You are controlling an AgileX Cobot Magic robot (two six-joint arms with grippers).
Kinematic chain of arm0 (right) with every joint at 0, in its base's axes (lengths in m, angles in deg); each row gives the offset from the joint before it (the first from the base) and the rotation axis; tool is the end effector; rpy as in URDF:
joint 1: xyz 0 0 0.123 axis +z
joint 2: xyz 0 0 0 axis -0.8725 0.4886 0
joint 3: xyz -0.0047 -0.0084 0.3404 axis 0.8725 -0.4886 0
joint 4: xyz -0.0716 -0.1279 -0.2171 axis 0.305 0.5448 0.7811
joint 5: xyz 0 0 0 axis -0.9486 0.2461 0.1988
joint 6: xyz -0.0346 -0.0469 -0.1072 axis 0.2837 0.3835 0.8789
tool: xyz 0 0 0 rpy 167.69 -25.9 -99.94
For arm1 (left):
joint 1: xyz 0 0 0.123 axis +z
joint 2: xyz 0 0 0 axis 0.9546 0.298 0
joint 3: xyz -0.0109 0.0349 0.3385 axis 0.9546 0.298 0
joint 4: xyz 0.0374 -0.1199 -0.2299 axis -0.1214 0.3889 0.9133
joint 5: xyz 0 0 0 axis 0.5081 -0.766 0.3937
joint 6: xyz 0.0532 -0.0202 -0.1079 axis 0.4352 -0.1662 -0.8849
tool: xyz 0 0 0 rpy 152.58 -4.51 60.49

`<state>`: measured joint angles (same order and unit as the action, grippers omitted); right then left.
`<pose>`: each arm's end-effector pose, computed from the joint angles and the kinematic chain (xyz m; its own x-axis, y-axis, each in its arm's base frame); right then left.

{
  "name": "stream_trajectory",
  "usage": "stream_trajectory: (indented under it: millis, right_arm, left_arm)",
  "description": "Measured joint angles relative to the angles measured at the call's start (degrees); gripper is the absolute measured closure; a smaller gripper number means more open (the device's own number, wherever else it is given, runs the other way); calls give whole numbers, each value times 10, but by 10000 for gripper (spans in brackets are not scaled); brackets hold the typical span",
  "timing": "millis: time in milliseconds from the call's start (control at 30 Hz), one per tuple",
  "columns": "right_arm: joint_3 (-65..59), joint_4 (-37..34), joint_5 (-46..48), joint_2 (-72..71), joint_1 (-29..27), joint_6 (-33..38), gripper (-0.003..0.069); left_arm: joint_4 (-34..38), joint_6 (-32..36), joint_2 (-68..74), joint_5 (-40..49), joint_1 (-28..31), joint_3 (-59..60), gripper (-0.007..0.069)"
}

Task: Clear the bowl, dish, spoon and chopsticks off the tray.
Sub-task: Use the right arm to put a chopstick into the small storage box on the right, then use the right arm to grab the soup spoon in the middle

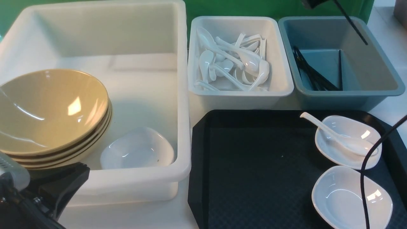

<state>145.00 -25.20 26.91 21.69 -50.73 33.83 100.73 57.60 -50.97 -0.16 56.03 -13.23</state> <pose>0.4842 0.0895 0.3953 -0.2285 -0.4938 -0.8390 -0.3411 0.8478 -0.4061 0.0780 -0.0441 0.2758 -0.2682 0.2778 -0.9224 0.4875 0.8650 0.1187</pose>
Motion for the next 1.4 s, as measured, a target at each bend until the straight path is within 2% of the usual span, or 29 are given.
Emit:
stream_trajectory:
  millis: [67, 167, 233, 300, 333, 400, 567, 667, 733, 900, 1133, 1233, 1300, 1367, 1400]
  right_arm:
    - [0, 0, -20, 26, -13, -31, 505]
    - [-3, 0, -31, 73, -38, -139, 344]
    - [-5, 0, -24, 74, -43, -158, 293]
    - [-5, 2, 4, 66, -49, -171, 232]
    - [-5, 2, 47, 47, -51, -174, 197]
    - [-5, 2, 113, 22, -51, -174, 183]
    - [-16, 3, 386, -39, -51, -151, 217]
    - [-74, 3, 455, -41, -51, -136, 257]
    - [-130, 3, 445, -34, -51, -130, 276]
    - [-222, 6, 355, -18, -51, -96, 286]
    - [-242, 6, 262, 15, -50, -69, 286]
    - [-242, 6, 251, 30, -50, -61, 298]
    - [-242, 6, 254, 42, -50, -61, 335]
    - [-242, 6, 263, 46, -50, -60, 432]
    - [-241, 6, 267, 46, -50, -60, 439]
  left_arm:
    - [-1, 1, 0, 0, 0, 0, 633]
    - [-3, 1, 0, 0, 0, 0, 633]
    - [-3, 1, 0, 0, 0, 0, 633]
    - [-3, 1, 0, 0, 0, 0, 633]
    - [-3, 2, 0, 0, 0, 0, 633]
    - [-3, 2, 0, 1, 0, 0, 633]
    - [-3, 2, 0, 10, 0, 0, 633]
    - [3, 2, 0, 9, 0, 0, 633]
    - [14, 2, 0, 9, 0, 0, 633]
    - [43, 2, -17, 9, 0, -2, 633]
    - [39, 2, -64, 16, 0, -2, 633]
    - [35, 2, -71, 19, 0, -2, 633]
    - [31, 2, -73, 22, 0, -2, 633]
    - [27, 2, -74, 24, 0, -2, 633]
    - [26, 2, -76, 24, 0, -2, 633]
